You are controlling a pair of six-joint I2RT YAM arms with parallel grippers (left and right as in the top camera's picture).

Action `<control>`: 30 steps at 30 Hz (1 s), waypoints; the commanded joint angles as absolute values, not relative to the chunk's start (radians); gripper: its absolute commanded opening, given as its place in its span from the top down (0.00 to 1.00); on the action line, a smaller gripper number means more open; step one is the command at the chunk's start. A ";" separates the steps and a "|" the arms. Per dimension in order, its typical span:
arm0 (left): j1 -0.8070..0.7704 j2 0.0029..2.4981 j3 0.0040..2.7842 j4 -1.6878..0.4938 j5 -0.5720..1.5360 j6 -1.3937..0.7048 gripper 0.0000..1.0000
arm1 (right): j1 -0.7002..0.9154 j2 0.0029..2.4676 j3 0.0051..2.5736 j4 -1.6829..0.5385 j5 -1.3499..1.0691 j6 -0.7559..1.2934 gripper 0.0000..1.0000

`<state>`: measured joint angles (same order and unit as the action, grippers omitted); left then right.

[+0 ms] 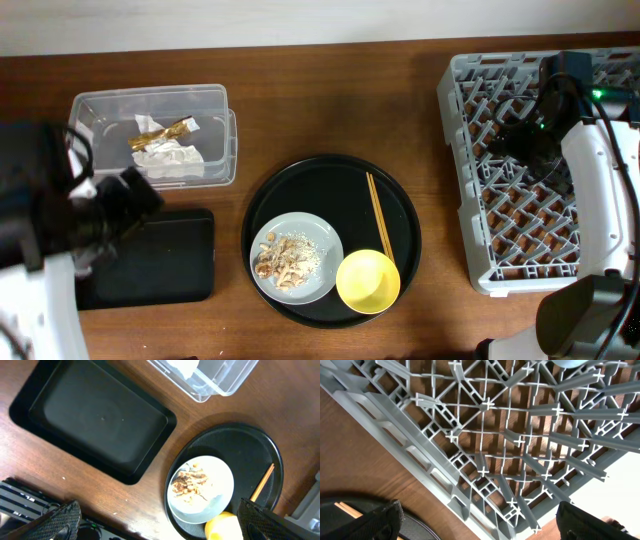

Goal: Sort waste into correct bins and load items into the dishwasher rack
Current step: 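Move the left gripper over to the white plate of food scraps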

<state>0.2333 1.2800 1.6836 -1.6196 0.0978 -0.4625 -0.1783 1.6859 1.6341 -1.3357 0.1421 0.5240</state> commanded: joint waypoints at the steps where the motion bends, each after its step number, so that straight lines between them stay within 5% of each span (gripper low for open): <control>1: 0.238 1.176 1.567 -1.591 0.088 -0.443 0.01 | -0.184 1.689 1.636 -1.338 0.162 0.532 0.01; 9: 0.106 1.125 1.300 -1.392 0.352 -0.455 0.01 | -0.184 1.689 1.636 -1.338 0.162 0.532 0.01; 19: -0.377 1.348 1.288 -1.182 0.143 -0.709 0.01 | -0.184 1.689 1.636 -1.338 0.162 0.532 0.01; 30: -0.586 1.722 1.345 -0.973 0.044 -0.752 0.01 | -0.184 1.689 1.636 -1.338 0.162 0.532 0.01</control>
